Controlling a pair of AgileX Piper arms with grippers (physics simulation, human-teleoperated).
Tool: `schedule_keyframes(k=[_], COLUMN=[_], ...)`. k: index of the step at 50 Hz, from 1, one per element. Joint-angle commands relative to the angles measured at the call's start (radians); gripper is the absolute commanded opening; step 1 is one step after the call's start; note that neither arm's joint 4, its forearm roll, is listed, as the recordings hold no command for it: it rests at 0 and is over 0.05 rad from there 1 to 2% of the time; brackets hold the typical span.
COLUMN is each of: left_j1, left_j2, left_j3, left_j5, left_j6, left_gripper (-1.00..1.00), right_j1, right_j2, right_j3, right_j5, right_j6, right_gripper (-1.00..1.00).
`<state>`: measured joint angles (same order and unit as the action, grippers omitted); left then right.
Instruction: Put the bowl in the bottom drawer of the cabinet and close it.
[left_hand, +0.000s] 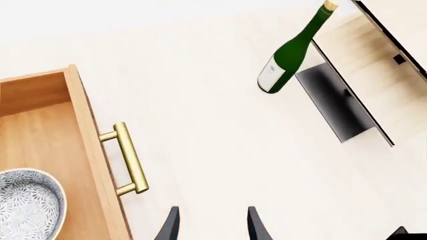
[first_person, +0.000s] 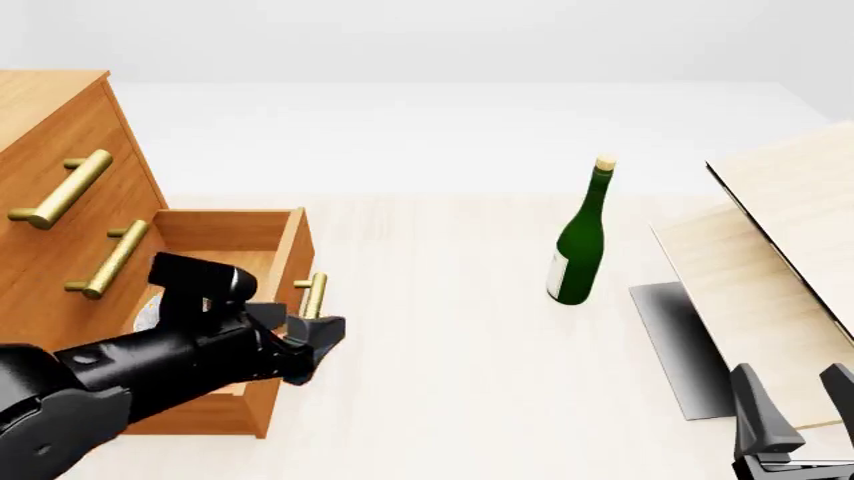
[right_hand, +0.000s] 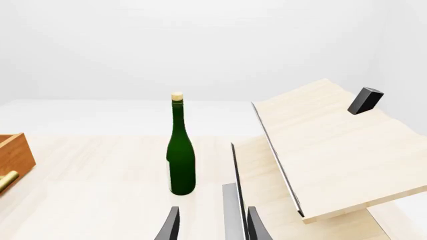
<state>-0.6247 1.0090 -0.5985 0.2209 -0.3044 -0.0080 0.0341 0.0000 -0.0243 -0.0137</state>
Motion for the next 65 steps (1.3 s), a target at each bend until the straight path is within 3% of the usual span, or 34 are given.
schedule_keyframes(k=[1, 21, 29, 33, 38, 65], left_j1=[-0.060, -0.041, 0.036, 0.147, 0.212, 0.457], left_j2=[0.095, 0.189, 0.235, 0.218, 0.230, 0.218], left_j3=[0.019, 0.071, 0.111, 0.143, 0.164, 0.253], left_j5=[-0.039, -0.066, -0.088, -0.087, -0.096, -0.156], left_j6=[-0.058, -0.108, -0.113, -0.092, -0.076, 0.051], left_gripper=[1.00, 1.00, 1.00, 1.00, 1.00, 1.00], right_j1=[0.000, 0.000, 0.001, 0.001, 0.001, 0.000], right_j2=[0.000, 0.000, 0.000, 0.000, 0.000, 0.000], right_j3=[-0.002, -0.002, -0.002, -0.002, -0.002, -0.002], right_j5=[0.003, 0.003, 0.003, 0.003, 0.003, 0.003], right_j6=[0.002, 0.003, 0.002, 0.002, 0.002, 0.002], right_gripper=[1.00, 1.00, 1.00, 1.00, 1.00, 1.00])
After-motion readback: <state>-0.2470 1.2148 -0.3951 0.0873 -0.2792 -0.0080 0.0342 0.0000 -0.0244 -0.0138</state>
